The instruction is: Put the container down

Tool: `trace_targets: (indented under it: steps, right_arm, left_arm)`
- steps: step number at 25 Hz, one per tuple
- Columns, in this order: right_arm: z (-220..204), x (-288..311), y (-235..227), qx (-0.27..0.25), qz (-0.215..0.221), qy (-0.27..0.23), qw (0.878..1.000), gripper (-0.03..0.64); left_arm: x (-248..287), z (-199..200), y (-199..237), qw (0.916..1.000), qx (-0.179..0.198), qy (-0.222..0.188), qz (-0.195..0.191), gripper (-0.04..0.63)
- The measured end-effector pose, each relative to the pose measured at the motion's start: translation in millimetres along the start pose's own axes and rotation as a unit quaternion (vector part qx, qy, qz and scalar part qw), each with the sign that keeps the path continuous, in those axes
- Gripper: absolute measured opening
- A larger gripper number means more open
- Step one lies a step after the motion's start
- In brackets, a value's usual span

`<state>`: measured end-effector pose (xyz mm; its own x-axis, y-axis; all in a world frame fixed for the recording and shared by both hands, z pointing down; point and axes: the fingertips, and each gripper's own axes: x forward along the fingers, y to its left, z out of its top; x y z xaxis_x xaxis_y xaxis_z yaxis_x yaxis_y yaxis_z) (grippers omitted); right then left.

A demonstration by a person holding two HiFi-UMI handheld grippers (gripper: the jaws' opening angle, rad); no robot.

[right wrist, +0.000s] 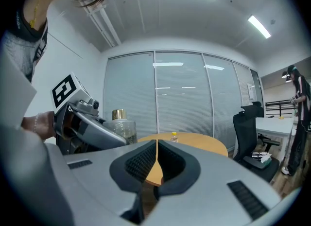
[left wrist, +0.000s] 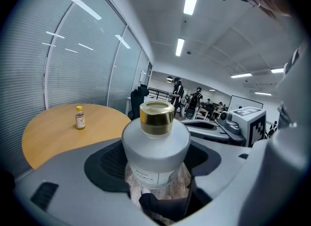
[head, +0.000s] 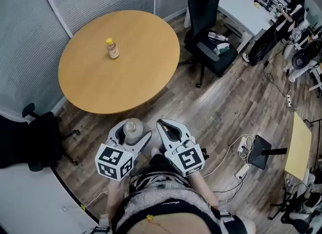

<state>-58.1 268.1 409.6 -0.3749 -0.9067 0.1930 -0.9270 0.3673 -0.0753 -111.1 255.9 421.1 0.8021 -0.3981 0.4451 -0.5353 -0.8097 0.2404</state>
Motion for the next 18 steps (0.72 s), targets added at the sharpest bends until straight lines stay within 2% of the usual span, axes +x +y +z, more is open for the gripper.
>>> trace_targets:
  steps: [6, 18]
  right_arm:
    - [7, 27, -28, -0.014, 0.022, -0.006, 1.000, 0.025]
    - [57, 97, -91, -0.025, 0.081, -0.032, 0.996, 0.025]
  left_arm:
    - [25, 14, 21, 0.9997, -0.010, 0.000, 0.021, 0.347]
    - [82, 81, 61, 0.9973, -0.010, -0.029, 0.066, 0.347]
